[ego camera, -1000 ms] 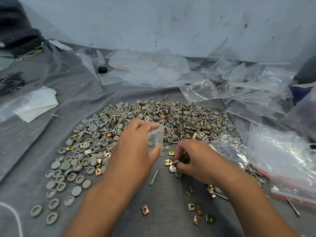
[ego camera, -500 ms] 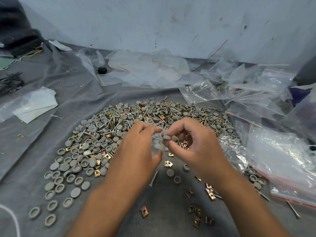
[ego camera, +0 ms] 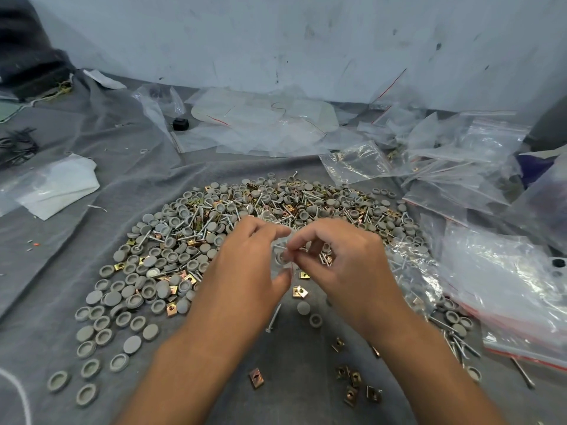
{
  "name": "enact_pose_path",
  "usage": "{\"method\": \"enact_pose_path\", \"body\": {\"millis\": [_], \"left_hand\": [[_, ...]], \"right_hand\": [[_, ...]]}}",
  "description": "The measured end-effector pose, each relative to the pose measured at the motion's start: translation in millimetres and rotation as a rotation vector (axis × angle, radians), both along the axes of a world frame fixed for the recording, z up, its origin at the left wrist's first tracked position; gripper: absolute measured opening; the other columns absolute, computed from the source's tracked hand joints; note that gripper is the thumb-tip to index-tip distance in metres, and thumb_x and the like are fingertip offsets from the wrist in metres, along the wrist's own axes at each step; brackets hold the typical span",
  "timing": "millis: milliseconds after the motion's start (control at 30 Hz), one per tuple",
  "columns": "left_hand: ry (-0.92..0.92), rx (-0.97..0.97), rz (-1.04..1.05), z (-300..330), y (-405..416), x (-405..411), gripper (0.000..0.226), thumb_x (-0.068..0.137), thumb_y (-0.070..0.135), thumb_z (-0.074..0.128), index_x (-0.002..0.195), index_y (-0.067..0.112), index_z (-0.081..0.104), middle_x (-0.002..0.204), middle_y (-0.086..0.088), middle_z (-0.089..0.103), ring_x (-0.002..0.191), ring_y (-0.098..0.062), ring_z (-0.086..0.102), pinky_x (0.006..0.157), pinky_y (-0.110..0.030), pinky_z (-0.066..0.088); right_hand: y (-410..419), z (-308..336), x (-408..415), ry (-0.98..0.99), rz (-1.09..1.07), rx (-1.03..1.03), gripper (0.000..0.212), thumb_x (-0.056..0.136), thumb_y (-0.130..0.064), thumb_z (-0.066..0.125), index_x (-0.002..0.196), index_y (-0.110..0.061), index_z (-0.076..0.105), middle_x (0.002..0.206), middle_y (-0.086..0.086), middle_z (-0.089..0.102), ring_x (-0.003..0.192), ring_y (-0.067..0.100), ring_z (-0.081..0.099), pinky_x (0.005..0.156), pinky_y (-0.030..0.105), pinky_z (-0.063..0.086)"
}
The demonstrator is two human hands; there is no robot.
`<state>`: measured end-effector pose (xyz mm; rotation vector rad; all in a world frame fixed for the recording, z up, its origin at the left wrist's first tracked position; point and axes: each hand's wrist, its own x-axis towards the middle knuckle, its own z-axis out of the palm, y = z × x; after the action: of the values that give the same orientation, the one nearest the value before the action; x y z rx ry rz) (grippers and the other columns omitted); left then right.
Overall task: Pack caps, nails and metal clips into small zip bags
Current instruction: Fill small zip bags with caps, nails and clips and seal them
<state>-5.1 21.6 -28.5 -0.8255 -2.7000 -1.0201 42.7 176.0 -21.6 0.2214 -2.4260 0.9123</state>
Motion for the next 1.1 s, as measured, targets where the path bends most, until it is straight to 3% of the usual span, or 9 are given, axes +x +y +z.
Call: {"method": "enact_pose_path", "body": {"millis": [100, 300, 400, 533, 667, 767, 833, 900, 1100], "left_hand": [[0.001, 0.013, 0.016, 1.0, -2.1, -0.4, 0.053, 0.083, 0.029, 0.078, 0.132, 0.033, 0.058, 0.11, 0.02, 0.043, 0.086, -0.002, 0.045, 0.084, -0.028, 0.049], [0.016, 0.029, 0.045, 1.5, -3.9, -1.1, 0.053, 0.084, 0.026, 0.077, 0.133, 0.033, 0.058, 0.102, 0.02, 0.039, 0.082, 0.0, 0.045, 0.079, -0.021, 0.042], [0.016, 0.029, 0.042, 1.9, -2.7, -0.8, 0.052, 0.084, 0.026, 0.076, 0.133, 0.034, 0.058, 0.106, 0.019, 0.042, 0.084, -0.003, 0.045, 0.082, -0.025, 0.047], [0.008, 0.024, 0.04, 1.8, -2.0, 0.0, 0.052, 0.083, 0.026, 0.076, 0.132, 0.033, 0.058, 0.109, 0.019, 0.045, 0.086, -0.003, 0.045, 0.085, -0.032, 0.051], [0.011, 0.019, 0.04, 1.7, -2.8, -0.9, 0.052, 0.083, 0.024, 0.077, 0.131, 0.033, 0.059, 0.108, 0.019, 0.044, 0.085, -0.003, 0.045, 0.084, -0.03, 0.05], [0.012, 0.019, 0.033, 1.5, -3.2, -0.2, 0.052, 0.082, 0.026, 0.078, 0.131, 0.033, 0.059, 0.106, 0.02, 0.043, 0.082, -0.001, 0.047, 0.081, -0.023, 0.045], [0.008, 0.026, 0.024, 1.5, -2.6, 0.0, 0.053, 0.082, 0.027, 0.078, 0.131, 0.033, 0.059, 0.108, 0.019, 0.044, 0.083, -0.002, 0.047, 0.082, -0.023, 0.046], [0.003, 0.02, 0.015, 2.2, -0.7, 0.0, 0.051, 0.082, 0.028, 0.078, 0.129, 0.031, 0.059, 0.11, 0.017, 0.044, 0.084, -0.003, 0.046, 0.083, -0.027, 0.048], [-0.006, 0.003, 0.001, 4.4, 1.7, 1.1, 0.036, 0.079, 0.017, 0.073, 0.113, 0.025, 0.063, 0.108, 0.012, 0.048, 0.095, -0.007, 0.052, 0.084, -0.035, 0.051]], "right_hand": [[12.2, 5.2, 1.3, -0.01, -0.039, -0.05, 0.014, 0.084, -0.014, 0.081, 0.086, -0.022, 0.07, 0.079, -0.02, 0.064, 0.071, 0.002, 0.062, 0.062, 0.007, 0.042], [36.4, 1.9, 14.7, -0.692, 0.009, 0.147, 0.021, 0.08, -0.045, 0.083, 0.092, -0.042, 0.065, 0.091, -0.029, 0.065, 0.078, -0.006, 0.062, 0.061, 0.016, 0.049], [26.6, -2.0, 15.6, -0.789, 0.014, 0.334, 0.041, 0.072, -0.06, 0.082, 0.102, -0.041, 0.062, 0.09, -0.023, 0.062, 0.08, -0.006, 0.057, 0.067, 0.02, 0.047], [9.8, -8.2, 9.8, -0.751, -0.002, 0.454, 0.036, 0.079, -0.049, 0.08, 0.107, -0.038, 0.06, 0.101, -0.016, 0.06, 0.092, 0.007, 0.06, 0.083, 0.035, 0.054], [7.9, -12.7, 10.8, -0.711, 0.013, 0.408, 0.013, 0.089, -0.032, 0.071, 0.098, -0.033, 0.062, 0.098, -0.012, 0.063, 0.089, 0.01, 0.064, 0.082, 0.035, 0.056], [18.2, -0.1, 12.4, -0.567, -0.01, 0.097, 0.01, 0.088, -0.031, 0.076, 0.091, -0.035, 0.067, 0.088, -0.017, 0.068, 0.081, -0.004, 0.065, 0.071, 0.018, 0.054], [18.3, 13.1, 12.2, -0.284, -0.008, -0.202, 0.013, 0.087, -0.03, 0.077, 0.095, -0.036, 0.068, 0.092, -0.019, 0.071, 0.087, -0.002, 0.069, 0.069, 0.014, 0.054], [8.5, 18.9, 9.5, -0.071, 0.044, -0.302, 0.017, 0.088, -0.025, 0.079, 0.1, -0.031, 0.069, 0.094, -0.015, 0.071, 0.09, 0.006, 0.071, 0.069, 0.017, 0.055], [-8.6, -0.9, -2.4, 0.056, 0.04, 0.077, 0.017, 0.084, -0.008, 0.081, 0.098, -0.013, 0.074, 0.098, -0.006, 0.07, 0.093, 0.005, 0.064, 0.083, 0.017, 0.048]]}}
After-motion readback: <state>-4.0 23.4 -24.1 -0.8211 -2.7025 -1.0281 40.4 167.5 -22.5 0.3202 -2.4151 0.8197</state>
